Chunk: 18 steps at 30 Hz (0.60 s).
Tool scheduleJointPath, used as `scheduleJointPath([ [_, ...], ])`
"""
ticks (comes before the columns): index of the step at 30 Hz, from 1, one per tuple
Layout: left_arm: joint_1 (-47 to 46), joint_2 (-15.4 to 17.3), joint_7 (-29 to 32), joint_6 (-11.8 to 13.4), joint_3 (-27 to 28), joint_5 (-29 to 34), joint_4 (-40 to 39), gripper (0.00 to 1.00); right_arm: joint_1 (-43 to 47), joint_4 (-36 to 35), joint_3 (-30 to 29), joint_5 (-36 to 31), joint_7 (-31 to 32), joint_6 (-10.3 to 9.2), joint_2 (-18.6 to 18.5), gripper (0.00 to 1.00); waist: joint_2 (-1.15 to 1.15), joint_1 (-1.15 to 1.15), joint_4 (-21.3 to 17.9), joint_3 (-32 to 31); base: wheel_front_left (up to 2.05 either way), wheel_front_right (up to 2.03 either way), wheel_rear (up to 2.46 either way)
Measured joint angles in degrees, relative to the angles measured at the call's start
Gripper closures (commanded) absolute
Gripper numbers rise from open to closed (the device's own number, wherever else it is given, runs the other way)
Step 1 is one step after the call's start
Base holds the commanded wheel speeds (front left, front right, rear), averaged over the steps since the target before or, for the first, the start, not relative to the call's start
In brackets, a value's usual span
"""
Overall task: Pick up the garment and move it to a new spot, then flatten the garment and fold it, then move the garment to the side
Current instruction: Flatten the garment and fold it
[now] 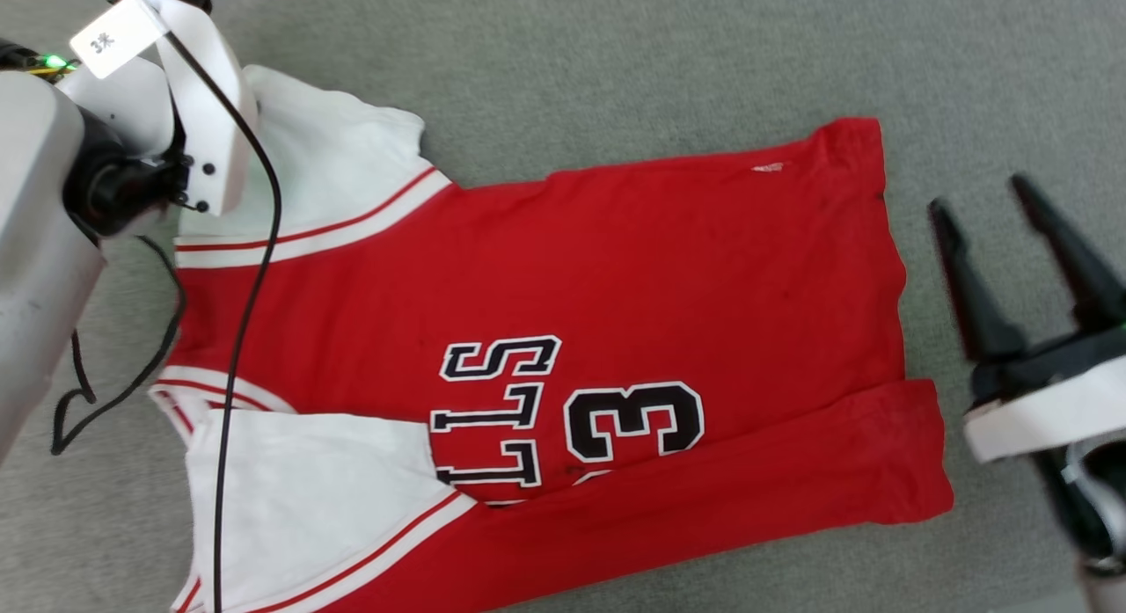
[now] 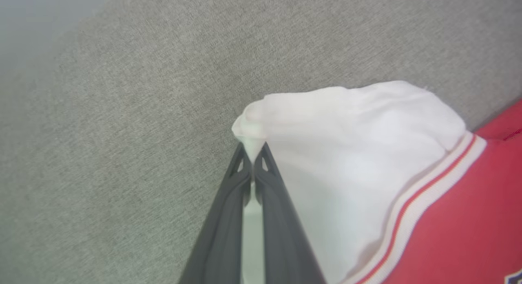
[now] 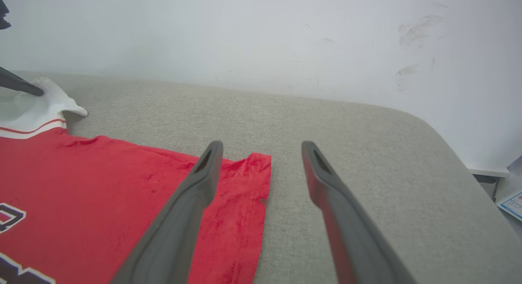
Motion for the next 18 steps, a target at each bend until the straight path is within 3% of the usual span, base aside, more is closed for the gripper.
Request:
scheduleJointPath([
  [9,3.96,-0.01,-9.39,-0.04,-0.35,0.97,-5.42,1.00,-8.00,0.33,1.00,3.65,14.75,0.00,-11.16,0.00,0.00,0.00,3.75,-5.12,0.00,0.00,0.00],
  [18,7.68,0.04,-14.03,1.26,-0.86,1.92,-12.55,1.00,-16.85,7.26,8.77,15.71,38.29,0.01,-21.86,0.00,0.00,-0.01,8.40,-8.08,0.00,0.00,0.00],
])
